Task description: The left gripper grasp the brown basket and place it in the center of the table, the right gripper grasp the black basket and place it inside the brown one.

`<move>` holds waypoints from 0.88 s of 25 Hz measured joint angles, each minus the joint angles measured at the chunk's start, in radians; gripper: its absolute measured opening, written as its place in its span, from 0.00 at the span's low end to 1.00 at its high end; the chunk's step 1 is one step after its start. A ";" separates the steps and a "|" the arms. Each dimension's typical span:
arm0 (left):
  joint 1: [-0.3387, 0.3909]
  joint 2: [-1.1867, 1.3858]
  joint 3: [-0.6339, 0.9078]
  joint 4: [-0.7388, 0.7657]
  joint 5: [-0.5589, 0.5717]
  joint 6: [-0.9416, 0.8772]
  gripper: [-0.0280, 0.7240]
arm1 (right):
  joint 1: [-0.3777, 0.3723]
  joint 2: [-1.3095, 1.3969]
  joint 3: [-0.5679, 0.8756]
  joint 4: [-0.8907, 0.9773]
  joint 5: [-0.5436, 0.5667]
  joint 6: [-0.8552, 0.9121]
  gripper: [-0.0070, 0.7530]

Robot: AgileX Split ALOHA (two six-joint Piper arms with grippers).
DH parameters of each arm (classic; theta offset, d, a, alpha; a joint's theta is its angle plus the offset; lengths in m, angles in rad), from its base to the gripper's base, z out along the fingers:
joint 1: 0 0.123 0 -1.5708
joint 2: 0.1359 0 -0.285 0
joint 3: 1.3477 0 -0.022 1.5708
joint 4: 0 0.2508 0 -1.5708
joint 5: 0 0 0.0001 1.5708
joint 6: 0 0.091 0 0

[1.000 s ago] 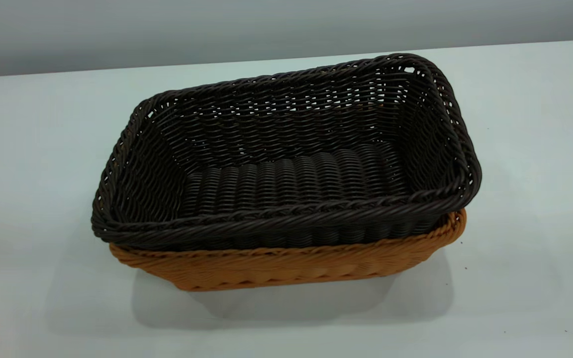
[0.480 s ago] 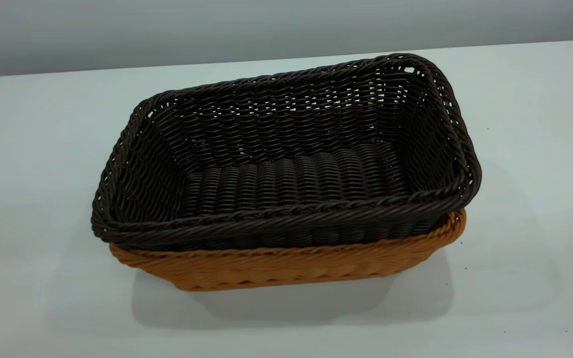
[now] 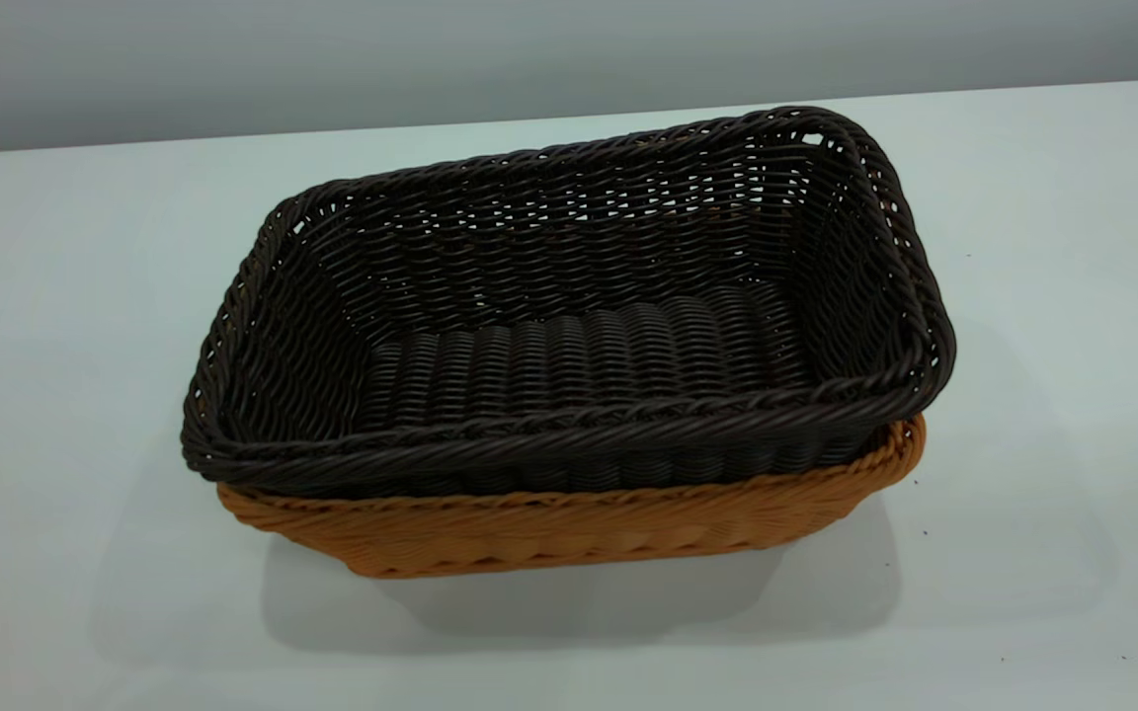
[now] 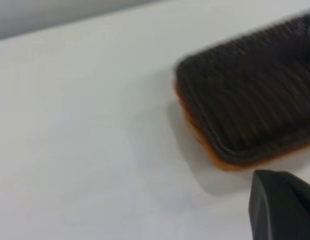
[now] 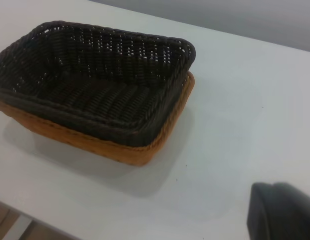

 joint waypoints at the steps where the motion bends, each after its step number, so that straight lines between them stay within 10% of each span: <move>1: 0.033 -0.021 0.000 0.000 -0.002 0.000 0.04 | 0.000 0.000 0.000 0.000 0.000 0.000 0.01; 22: 0.287 -0.335 0.361 -0.011 -0.128 -0.062 0.04 | 0.000 0.000 0.000 -0.001 0.000 0.000 0.01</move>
